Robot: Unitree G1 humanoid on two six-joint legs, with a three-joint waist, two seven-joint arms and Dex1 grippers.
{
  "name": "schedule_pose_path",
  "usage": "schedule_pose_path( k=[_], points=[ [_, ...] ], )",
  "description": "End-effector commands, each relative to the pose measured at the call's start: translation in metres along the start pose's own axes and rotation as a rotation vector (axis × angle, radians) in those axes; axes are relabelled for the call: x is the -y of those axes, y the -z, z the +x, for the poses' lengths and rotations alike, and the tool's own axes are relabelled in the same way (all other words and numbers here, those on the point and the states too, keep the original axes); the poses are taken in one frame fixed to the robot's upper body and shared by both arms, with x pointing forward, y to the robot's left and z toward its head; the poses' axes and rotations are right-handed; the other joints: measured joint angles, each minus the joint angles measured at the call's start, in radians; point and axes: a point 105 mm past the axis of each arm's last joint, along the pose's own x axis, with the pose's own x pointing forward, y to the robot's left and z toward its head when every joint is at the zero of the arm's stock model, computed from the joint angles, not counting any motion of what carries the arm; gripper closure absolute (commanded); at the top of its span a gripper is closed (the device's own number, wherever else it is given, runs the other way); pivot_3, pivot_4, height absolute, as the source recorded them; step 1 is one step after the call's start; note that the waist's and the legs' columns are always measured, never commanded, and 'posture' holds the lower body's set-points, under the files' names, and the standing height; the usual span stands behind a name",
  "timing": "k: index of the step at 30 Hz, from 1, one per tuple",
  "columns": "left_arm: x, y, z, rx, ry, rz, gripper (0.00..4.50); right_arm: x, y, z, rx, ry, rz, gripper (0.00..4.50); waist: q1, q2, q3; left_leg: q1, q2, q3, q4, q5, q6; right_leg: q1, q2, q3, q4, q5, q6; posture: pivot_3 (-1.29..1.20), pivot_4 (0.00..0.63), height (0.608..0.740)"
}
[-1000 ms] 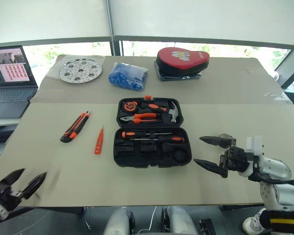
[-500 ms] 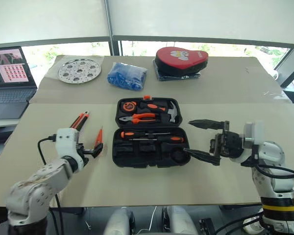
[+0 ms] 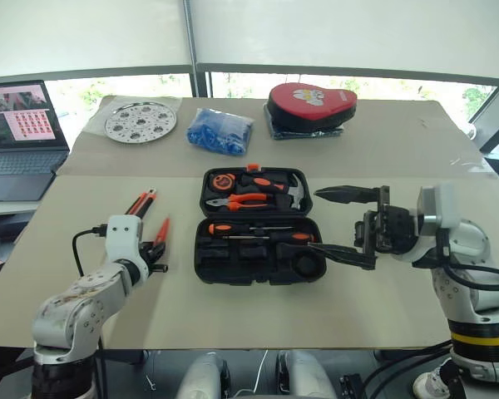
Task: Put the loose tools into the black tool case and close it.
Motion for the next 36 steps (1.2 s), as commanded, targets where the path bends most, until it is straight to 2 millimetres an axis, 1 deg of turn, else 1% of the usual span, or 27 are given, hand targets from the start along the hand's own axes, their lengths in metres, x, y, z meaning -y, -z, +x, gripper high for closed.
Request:
schedule_pose_path(
  k=[1, 2, 3, 4, 6, 7, 9, 12, 14, 18, 20, 22, 24, 27, 31, 36],
  points=[
    [0.004, -0.028, -0.009, 0.13, 0.177, 0.06, 3.64, 0.001, -0.011, -0.003, 0.0, -0.009, -0.039, 0.0, -0.002, 0.0, 0.0, 0.0, 0.0, 0.0, 0.0, 0.0, 0.0, 0.0, 0.0, 0.0, 0.0, 0.0, 0.0, 0.0, 0.15, 0.74],
    [0.008, -0.039, -0.014, 0.183, 0.242, 0.098, 3.64, 0.002, -0.01, -0.004, -0.012, -0.01, -0.036, 0.0, -0.002, -0.001, 0.001, -0.001, 0.0, 0.0, 0.0, 0.0, 0.0, -0.001, 0.0, 0.0, 0.0, 0.0, 0.0, 0.0, 0.15, 0.74],
    [0.017, -0.049, -0.02, 0.23, 0.344, 0.17, 3.64, 0.002, -0.009, -0.005, -0.036, -0.012, -0.02, 0.0, -0.002, -0.001, 0.001, -0.001, 0.0, 0.0, 0.0, 0.0, -0.001, -0.002, 0.0, 0.0, 0.0, 0.0, 0.0, 0.0, 0.15, 0.74],
    [0.025, -0.054, -0.025, 0.246, 0.432, 0.232, 3.64, 0.002, -0.008, -0.005, -0.054, -0.014, -0.005, 0.0, -0.001, -0.002, 0.002, -0.002, 0.0, 0.0, 0.0, 0.001, -0.001, -0.002, 0.0, -0.001, 0.0, 0.0, -0.001, 0.0, 0.15, 0.74],
    [0.048, -0.062, -0.038, 0.297, 0.653, 0.442, 3.64, 0.0, -0.002, -0.007, -0.133, -0.03, 0.035, 0.0, 0.0, -0.002, 0.002, -0.003, 0.0, 0.0, -0.001, 0.001, -0.002, -0.004, 0.0, -0.002, 0.0, -0.001, -0.002, 0.0, 0.15, 0.74],
    [0.056, -0.063, -0.042, 0.295, 0.74, 0.52, 3.64, -0.002, 0.003, -0.008, -0.178, -0.049, 0.046, 0.0, 0.001, -0.002, 0.002, -0.004, 0.0, 0.0, -0.001, 0.001, -0.002, -0.005, 0.0, -0.002, 0.0, -0.001, -0.002, 0.0, 0.15, 0.74],
    [0.075, -0.06, -0.044, 0.227, 0.904, 0.679, 3.64, -0.002, 0.014, -0.014, -0.282, -0.051, 0.078, 0.0, 0.006, -0.002, 0.002, -0.006, 0.0, 0.001, -0.001, 0.001, -0.001, -0.007, -0.001, -0.002, 0.0, -0.001, -0.002, 0.0, 0.15, 0.74],
    [0.092, -0.052, -0.036, 0.126, 1.017, 0.843, 3.64, -0.001, 0.025, -0.023, -0.382, -0.042, 0.091, 0.0, 0.008, -0.002, 0.002, -0.012, -0.001, 0.001, -0.001, 0.001, -0.001, -0.012, 0.0, -0.002, -0.001, -0.001, -0.001, 0.0, 0.15, 0.74],
    [0.1, -0.05, -0.025, 0.089, 1.037, 0.929, 3.64, 0.0, 0.03, -0.027, -0.412, -0.028, 0.101, 0.0, 0.008, -0.002, 0.002, -0.015, -0.002, 0.001, -0.001, 0.001, 0.0, -0.014, 0.001, -0.002, -0.001, 0.0, 0.0, 0.0, 0.15, 0.74],
    [0.11, -0.047, -0.005, 0.046, 1.018, 1.0, 3.64, 0.001, 0.03, -0.027, -0.414, -0.011, 0.105, 0.0, 0.0, -0.003, 0.003, -0.016, -0.002, 0.002, 0.0, 0.002, -0.001, -0.014, 0.005, -0.001, -0.003, -0.001, 0.001, 0.0, 0.15, 0.74],
    [0.114, -0.046, 0.007, 0.023, 0.978, 1.011, 3.64, -0.002, 0.028, -0.027, -0.399, -0.006, 0.107, 0.0, 0.0, -0.004, 0.003, -0.016, -0.002, 0.002, 0.0, 0.002, -0.001, -0.014, 0.005, -0.001, -0.003, -0.001, 0.002, 0.0, 0.15, 0.74],
    [0.117, -0.043, 0.012, 0.003, 0.965, 1.014, 3.64, -0.003, 0.021, -0.026, -0.344, 0.009, 0.09, 0.0, 0.0, -0.005, 0.004, -0.016, -0.003, 0.001, 0.0, 0.002, -0.001, -0.014, 0.005, -0.001, -0.003, -0.002, 0.002, 0.0, 0.15, 0.74],
    [0.116, -0.037, 0.01, -0.038, 0.976, 1.026, 3.64, -0.006, 0.018, -0.027, -0.328, 0.009, 0.089, 0.0, -0.001, -0.006, 0.004, -0.017, -0.002, 0.001, 0.001, 0.001, 0.0, -0.014, 0.005, -0.001, -0.003, -0.002, 0.003, 0.0, 0.15, 0.74],
    [0.111, -0.027, 0.01, -0.093, 0.969, 1.08, 3.64, -0.008, 0.019, -0.03, -0.346, 0.01, 0.098, 0.0, -0.002, -0.006, 0.004, -0.017, -0.001, 0.001, 0.002, 0.001, 0.001, -0.014, 0.004, -0.001, -0.002, -0.002, 0.004, 0.0, 0.15, 0.74],
    [0.109, -0.024, 0.014, -0.133, 0.926, 1.066, 3.64, -0.008, 0.018, -0.03, -0.342, 0.017, 0.095, 0.0, -0.002, -0.006, 0.004, -0.017, -0.001, 0.001, 0.005, 0.0, 0.003, -0.013, 0.004, -0.001, -0.001, -0.002, 0.005, 0.0, 0.15, 0.74],
    [0.103, -0.021, 0.008, -0.184, 0.93, 1.077, 3.64, -0.008, 0.018, -0.03, -0.341, 0.018, 0.098, 0.0, -0.002, -0.006, 0.004, -0.017, -0.001, 0.001, 0.006, 0.0, 0.003, -0.013, 0.004, 0.0, 0.0, -0.002, 0.005, 0.0, 0.15, 0.74]
  ],
)
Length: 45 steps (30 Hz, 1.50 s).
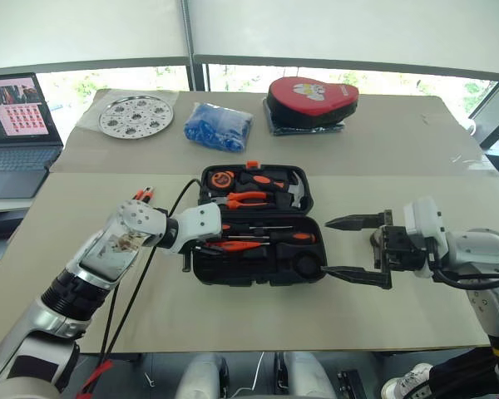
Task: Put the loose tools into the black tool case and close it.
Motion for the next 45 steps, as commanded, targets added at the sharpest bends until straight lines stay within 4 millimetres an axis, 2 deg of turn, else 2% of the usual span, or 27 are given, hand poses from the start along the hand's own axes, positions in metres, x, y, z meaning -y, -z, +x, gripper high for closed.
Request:
schedule_pose_path(
  k=[1, 5, 8, 14, 17, 28, 36, 43, 44, 45],
  points=[
    [0.01, 0.013, -0.003, -0.082, 0.054, -0.007, 3.64, 0.001, -0.011, -0.003, 0.014, 0.016, -0.045, 0.0, -0.001, 0.0, 0.0, 0.0, 0.0, 0.0, 0.0, 0.0, 0.0, 0.0, 0.0, 0.0, 0.0, 0.0, 0.0, 0.0, 0.15, 0.74],
    [0.011, 0.022, -0.01, -0.123, 0.073, -0.014, 3.64, 0.003, -0.01, -0.003, 0.011, 0.016, -0.043, 0.0, -0.002, 0.0, 0.0, 0.001, 0.0, 0.0, 0.0, 0.0, -0.001, 0.0, 0.001, 0.0, 0.0, 0.0, 0.0, 0.0, 0.15, 0.74],
    [0.011, 0.024, -0.007, -0.135, 0.084, -0.002, 3.64, 0.004, -0.008, -0.002, 0.004, 0.014, -0.038, 0.0, -0.002, 0.0, 0.0, 0.001, 0.0, 0.0, 0.0, 0.0, -0.001, 0.0, 0.0, 0.0, 0.0, 0.0, 0.0, 0.0, 0.15, 0.74],
    [0.01, 0.013, 0.014, -0.086, 0.092, -0.006, 3.64, 0.005, -0.007, 0.0, -0.004, 0.01, -0.033, 0.0, 0.003, 0.0, 0.0, 0.001, 0.0, 0.0, 0.001, 0.0, 0.0, 0.001, 0.0, 0.0, 0.001, 0.0, 0.0, 0.0, 0.15, 0.74],
    [0.006, 0.008, 0.017, -0.074, 0.089, 0.002, 3.64, 0.005, -0.007, 0.001, -0.007, 0.004, -0.03, 0.0, 0.011, 0.0, 0.0, 0.001, -0.001, 0.0, 0.002, 0.0, 0.0, 0.001, 0.0, 0.0, 0.001, 0.0, 0.0, 0.0, 0.15, 0.74],
    [0.015, 0.027, 0.009, -0.264, 0.163, -0.029, 3.64, 0.005, -0.008, 0.003, 0.001, 0.001, -0.032, 0.0, -0.005, 0.001, 0.0, 0.002, -0.001, 0.0, 0.001, 0.0, 0.0, 0.002, 0.002, 0.001, 0.001, 0.0, 0.0, 0.0, 0.15, 0.74],
    [0.015, 0.013, 0.019, -0.155, 0.125, -0.067, 3.64, 0.004, -0.008, 0.004, 0.004, 0.007, -0.031, 0.0, -0.001, 0.002, -0.001, 0.002, -0.001, 0.0, 0.001, 0.0, 0.0, 0.002, 0.001, 0.002, 0.002, 0.0, 0.0, 0.0, 0.15, 0.74],
    [0.004, -0.011, 0.01, 0.011, 0.081, 0.009, 1.26, 0.004, -0.01, 0.006, 0.02, -0.003, -0.025, 0.0, 0.004, 0.001, -0.001, 0.002, -0.001, 0.0, 0.002, 0.0, 0.0, 0.002, 0.0, 0.002, 0.001, 0.0, 0.001, 0.0, 0.15, 0.74],
    [0.005, -0.013, 0.007, 0.017, 0.085, 0.057, 0.97, 0.003, -0.011, 0.006, 0.026, -0.009, -0.018, 0.0, 0.005, 0.001, -0.001, 0.001, -0.001, 0.0, 0.002, 0.0, 0.0, 0.002, -0.001, 0.002, 0.001, 0.0, 0.001, 0.0, 0.15, 0.74],
    [0.004, -0.021, 0.001, 0.067, 0.084, 0.068, 0.97, 0.001, -0.011, 0.006, 0.028, -0.018, -0.009, 0.0, 0.004, 0.0, 0.0, 0.001, -0.001, 0.0, 0.003, 0.0, 0.0, 0.001, 0.0, 0.001, 0.002, 0.0, 0.001, 0.0, 0.15, 0.74]
  ],
)
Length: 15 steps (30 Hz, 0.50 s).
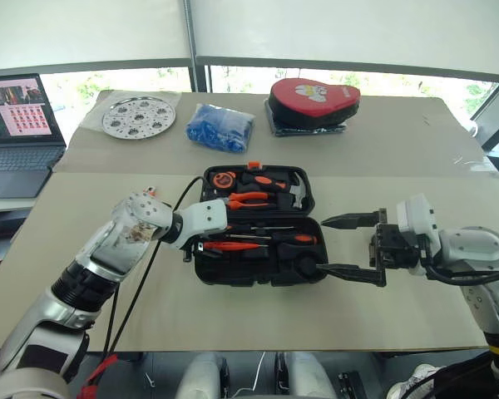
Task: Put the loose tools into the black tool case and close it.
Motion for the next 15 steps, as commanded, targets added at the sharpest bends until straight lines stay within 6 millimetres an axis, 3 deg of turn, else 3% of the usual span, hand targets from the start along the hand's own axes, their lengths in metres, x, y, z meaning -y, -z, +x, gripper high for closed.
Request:
schedule_pose_path(
  k=[1, 4, 9, 10, 15],
  points=[
    [-0.001, -0.024, -0.016, 0.13, -0.005, 0.082, 0.97, -0.003, -0.009, -0.001, 0.029, -0.022, 0.003, 0.0, -0.001, -0.002, 0.001, -0.001, 0.0, 0.0, 0.001, 0.0, 0.0, -0.001, 0.0, 0.0, 0.0, 0.0, 0.0, 0.0, 0.15, 0.74],
    [-0.003, -0.033, -0.025, 0.224, -0.021, 0.047, 0.97, -0.005, -0.008, -0.001, 0.028, -0.026, 0.017, 0.0, -0.002, -0.002, 0.001, -0.002, 0.001, 0.0, 0.001, 0.0, 0.0, -0.002, 0.0, -0.001, 0.001, 0.0, 0.0, 0.0, 0.15, 0.74],
    [-0.002, -0.027, -0.03, 0.313, -0.015, 0.011, 0.97, -0.007, -0.005, 0.0, 0.037, -0.019, 0.034, 0.0, -0.004, -0.002, 0.001, -0.002, 0.0, 0.0, 0.001, 0.0, 0.0, -0.001, 0.0, -0.001, 0.001, 0.0, 0.0, 0.0, 0.15, 0.74],
    [-0.005, -0.025, -0.03, 0.322, -0.028, 0.006, 1.51, -0.008, -0.004, 0.0, 0.039, -0.018, 0.037, 0.0, -0.004, -0.002, 0.001, -0.002, 0.0, 0.0, 0.001, 0.0, 0.0, -0.001, 0.0, -0.001, 0.001, 0.0, 0.0, 0.0, 0.15, 0.74],
    [-0.028, -0.026, -0.029, 0.463, -0.159, -0.073, 3.3, -0.008, -0.004, -0.001, 0.049, -0.012, 0.043, 0.0, -0.001, -0.002, 0.001, -0.002, 0.0, 0.0, 0.002, 0.0, 0.0, -0.001, 0.0, -0.001, 0.002, 0.0, 0.0, 0.0, 0.15, 0.74]
  ],
)
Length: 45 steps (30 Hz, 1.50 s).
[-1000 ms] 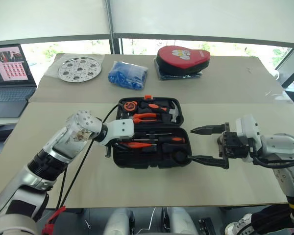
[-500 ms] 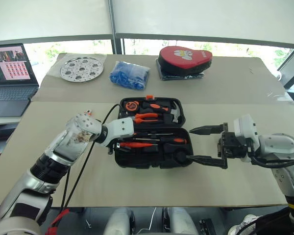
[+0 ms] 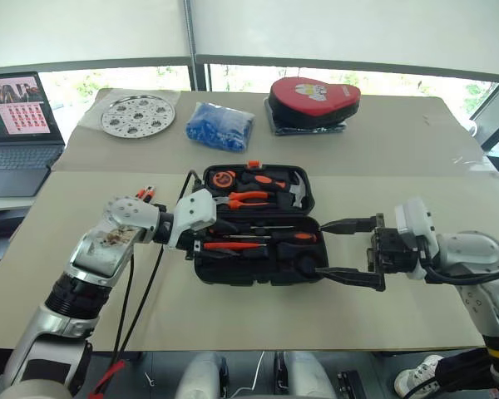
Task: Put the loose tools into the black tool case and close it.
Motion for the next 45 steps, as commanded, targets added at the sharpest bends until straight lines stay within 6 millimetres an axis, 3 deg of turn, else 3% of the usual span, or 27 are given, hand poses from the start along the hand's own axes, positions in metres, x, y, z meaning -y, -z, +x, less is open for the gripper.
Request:
schedule_pose_path(
  k=[1, 3, 4, 12, 32, 35, 39, 45],
  points=[
    [-0.015, -0.012, -0.004, 0.12, -0.091, -0.004, 3.71, -0.001, -0.011, -0.002, 0.029, 0.006, -0.035, 0.0, 0.0, 0.0, 0.0, 0.0, 0.0, 0.0, 0.0, 0.0, 0.0, 0.0, 0.0, 0.0, 0.0, 0.0, 0.0, 0.0, 0.15, 0.74],
    [-0.02, -0.009, -0.002, 0.148, -0.116, -0.018, 4.35, -0.001, -0.011, -0.002, 0.031, 0.009, -0.034, 0.0, -0.002, 0.0, 0.0, 0.0, 0.0, 0.0, 0.0, 0.0, 0.0, 0.0, 0.0, 0.0, 0.0, 0.0, 0.0, 0.0, 0.15, 0.74],
    [-0.021, -0.006, -0.001, 0.149, -0.12, -0.025, 4.47, 0.0, -0.011, -0.002, 0.033, 0.011, -0.034, 0.0, -0.002, 0.0, 0.0, 0.0, 0.0, 0.0, 0.0, 0.0, 0.0, 0.0, 0.0, 0.0, 0.0, 0.0, 0.0, 0.0, 0.15, 0.74],
    [-0.005, 0.023, 0.021, 0.052, -0.055, -0.017, 4.47, 0.0, -0.01, -0.002, 0.047, 0.031, -0.036, 0.0, -0.002, 0.0, 0.0, 0.0, 0.0, 0.0, 0.0, 0.0, 0.0, 0.0, 0.0, 0.0, 0.0, 0.0, 0.0, 0.0, 0.15, 0.74],
    [0.017, 0.044, 0.025, -0.1, 0.034, -0.039, 4.47, -0.001, -0.008, 0.001, 0.062, 0.042, -0.024, 0.0, -0.004, 0.0, 0.0, 0.002, 0.0, 0.0, 0.0, 0.0, 0.0, 0.002, 0.0, 0.0, 0.0, 0.0, 0.0, 0.0, 0.15, 0.74],
    [0.021, 0.039, 0.027, -0.069, 0.044, -0.033, 4.47, -0.001, -0.008, 0.001, 0.062, 0.041, -0.023, 0.0, -0.003, 0.0, 0.0, 0.002, 0.0, 0.0, 0.0, 0.0, 0.0, 0.002, 0.0, 0.0, 0.0, 0.0, 0.0, 0.0, 0.15, 0.74],
    [0.02, 0.016, 0.022, 0.05, 0.04, -0.019, 4.47, -0.002, -0.008, 0.001, 0.065, 0.04, -0.02, 0.0, -0.004, 0.0, 0.0, 0.002, 0.001, 0.0, 0.0, 0.0, 0.0, 0.002, 0.0, 0.0, 0.0, 0.0, 0.0, 0.0, 0.15, 0.74],
    [-0.006, 0.011, 0.015, 0.034, -0.084, -0.016, 4.47, -0.003, -0.008, 0.0, 0.064, 0.038, -0.014, 0.0, -0.002, 0.0, 0.0, 0.002, 0.001, 0.0, 0.001, 0.0, 0.0, 0.002, 0.0, 0.0, 0.0, 0.0, 0.0, 0.0, 0.15, 0.74]
  ],
)
